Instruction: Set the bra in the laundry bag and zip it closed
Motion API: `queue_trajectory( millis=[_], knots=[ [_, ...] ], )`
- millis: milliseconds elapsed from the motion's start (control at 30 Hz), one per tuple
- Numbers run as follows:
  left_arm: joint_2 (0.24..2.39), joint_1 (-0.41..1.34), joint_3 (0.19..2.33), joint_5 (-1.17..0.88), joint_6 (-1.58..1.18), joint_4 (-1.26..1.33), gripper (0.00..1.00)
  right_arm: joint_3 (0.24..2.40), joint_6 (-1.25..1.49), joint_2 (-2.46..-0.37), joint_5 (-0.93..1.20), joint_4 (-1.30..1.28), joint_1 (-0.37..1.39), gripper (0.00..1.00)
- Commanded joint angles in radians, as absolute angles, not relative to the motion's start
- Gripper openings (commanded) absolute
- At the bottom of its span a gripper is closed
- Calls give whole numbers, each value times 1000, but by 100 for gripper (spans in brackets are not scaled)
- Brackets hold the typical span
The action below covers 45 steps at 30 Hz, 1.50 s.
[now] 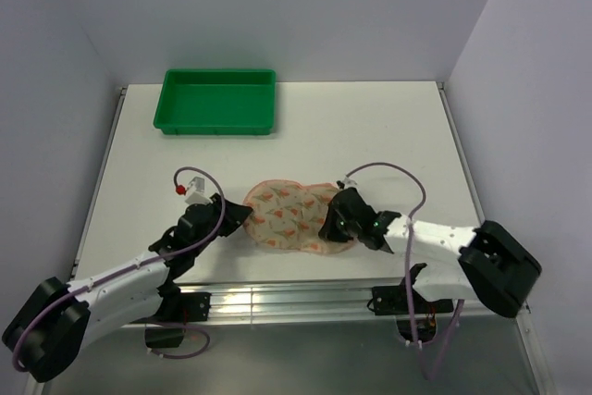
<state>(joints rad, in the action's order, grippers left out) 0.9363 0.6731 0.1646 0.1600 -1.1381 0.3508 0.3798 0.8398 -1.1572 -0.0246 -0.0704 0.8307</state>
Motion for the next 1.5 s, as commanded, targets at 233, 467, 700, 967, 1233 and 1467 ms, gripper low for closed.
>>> queue_trajectory(
  millis=[233,467,700,967,1233,1467],
  knots=[
    [798,672,109,187,-1126,166,83,882,336,-1560,-58,-109,678,17],
    [767,673,172,186,-1100,74,81,936,384,-1453,-14,-126,637,70],
    [683,672,110,127,-1147,78,76,485,834,-1189,46,257,788,81],
    [621,719,100,51,-1114,80,75,364,1045,-1301,11,520,942,95],
    [701,827,121,46,-1114,75,73,351,1239,-1570,75,845,939,87],
    [785,890,143,75,-1098,135,61,344,1311,-1678,48,925,916,74]
  ],
)
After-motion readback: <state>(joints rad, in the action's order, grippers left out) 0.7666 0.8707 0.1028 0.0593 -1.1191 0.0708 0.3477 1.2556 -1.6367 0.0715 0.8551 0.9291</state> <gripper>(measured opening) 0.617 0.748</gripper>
